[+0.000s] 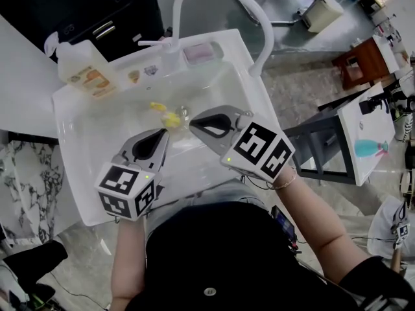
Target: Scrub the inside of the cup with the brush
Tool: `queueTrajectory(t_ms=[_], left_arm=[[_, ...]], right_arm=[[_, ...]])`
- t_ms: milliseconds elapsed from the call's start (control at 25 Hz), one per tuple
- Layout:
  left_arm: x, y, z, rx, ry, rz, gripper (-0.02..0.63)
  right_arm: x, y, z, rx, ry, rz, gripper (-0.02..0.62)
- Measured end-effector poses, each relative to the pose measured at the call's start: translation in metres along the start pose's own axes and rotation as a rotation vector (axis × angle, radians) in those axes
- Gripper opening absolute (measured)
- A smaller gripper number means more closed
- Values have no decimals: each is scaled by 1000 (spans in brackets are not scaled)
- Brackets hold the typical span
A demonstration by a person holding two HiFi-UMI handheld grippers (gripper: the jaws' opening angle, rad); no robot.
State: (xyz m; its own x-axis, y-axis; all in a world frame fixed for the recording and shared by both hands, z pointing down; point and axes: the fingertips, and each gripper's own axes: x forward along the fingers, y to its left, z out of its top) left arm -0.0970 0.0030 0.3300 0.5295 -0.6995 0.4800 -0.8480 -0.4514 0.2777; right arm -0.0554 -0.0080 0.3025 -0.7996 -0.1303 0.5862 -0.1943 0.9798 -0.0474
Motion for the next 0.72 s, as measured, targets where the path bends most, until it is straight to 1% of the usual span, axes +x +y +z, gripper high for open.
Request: queueTrajectory(t_ms=[240,480,720], left_arm=[[0,0,-2,-16,1,1,17],[1,1,-5,-26,7,-2,16],[0,-1,-4,-31,6,-10,17]], right_arm=[[0,1,-7,0,19,0,-2],[3,3,-11,22,25,1,-2],[2,7,-11,11,27,16,-2]])
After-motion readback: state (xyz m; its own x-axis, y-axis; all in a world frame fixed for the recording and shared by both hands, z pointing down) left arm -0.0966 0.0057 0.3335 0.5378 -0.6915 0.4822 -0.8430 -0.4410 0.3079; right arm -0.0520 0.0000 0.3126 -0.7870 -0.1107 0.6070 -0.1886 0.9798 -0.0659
